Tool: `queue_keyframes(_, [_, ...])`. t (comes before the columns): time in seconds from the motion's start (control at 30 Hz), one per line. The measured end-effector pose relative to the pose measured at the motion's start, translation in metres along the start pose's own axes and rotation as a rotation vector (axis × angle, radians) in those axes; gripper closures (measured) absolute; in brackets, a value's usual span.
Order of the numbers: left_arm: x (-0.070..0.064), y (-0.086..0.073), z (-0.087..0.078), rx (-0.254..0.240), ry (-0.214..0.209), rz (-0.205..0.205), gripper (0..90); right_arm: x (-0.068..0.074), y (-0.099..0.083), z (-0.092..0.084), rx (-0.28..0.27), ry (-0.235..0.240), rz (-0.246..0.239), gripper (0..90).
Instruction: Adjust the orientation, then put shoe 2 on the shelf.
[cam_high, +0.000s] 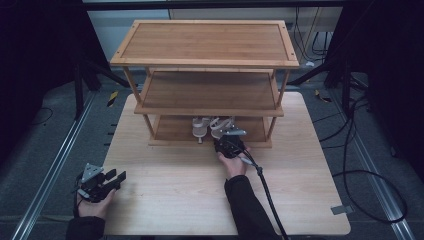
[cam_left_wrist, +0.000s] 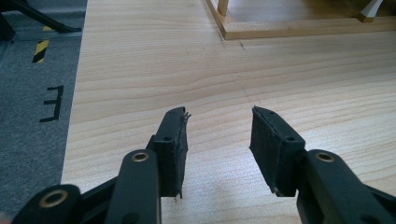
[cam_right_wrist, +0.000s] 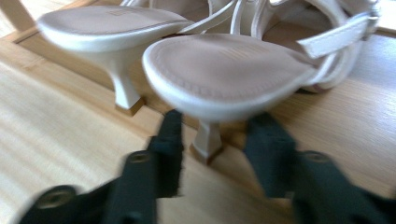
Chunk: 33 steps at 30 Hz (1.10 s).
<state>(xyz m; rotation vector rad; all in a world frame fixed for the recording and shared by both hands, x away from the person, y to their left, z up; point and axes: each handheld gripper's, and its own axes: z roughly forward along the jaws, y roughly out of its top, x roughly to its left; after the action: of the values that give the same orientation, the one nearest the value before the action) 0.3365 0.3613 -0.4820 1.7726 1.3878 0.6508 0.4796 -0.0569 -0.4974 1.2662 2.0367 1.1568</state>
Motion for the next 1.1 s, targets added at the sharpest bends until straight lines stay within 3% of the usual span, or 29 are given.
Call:
queue_keyframes(0.17, [-0.001,0.0,0.0,-0.002,0.0,-0.003,54.5,-0.008,-0.007,-0.032,-0.029,0.022,-0.001,41.1])
queue_keyframes(0.43, [-0.002,0.001,0.0,0.001,-0.002,0.0,54.3,-0.036,-0.015,-0.083,-0.056,-0.002,-0.013,28.6])
queue_keyframes(0.7, [-0.005,0.002,0.002,0.014,-0.002,0.01,53.8,-0.055,-0.044,-0.112,-0.051,-0.021,-0.024,22.1])
queue_keyframes(0.83, [-0.007,0.003,0.003,0.018,-0.019,0.023,52.1,-0.067,-0.05,-0.124,-0.036,-0.04,-0.005,17.5])
queue_keyframes(1.0, [-0.006,0.002,0.003,0.016,-0.034,0.025,50.7,-0.081,-0.058,-0.147,-0.059,-0.076,0.044,16.8])
queue_keyframes(1.1, [-0.007,0.002,0.002,0.012,-0.042,0.029,48.9,-0.09,-0.064,-0.157,-0.063,-0.11,0.048,16.2])
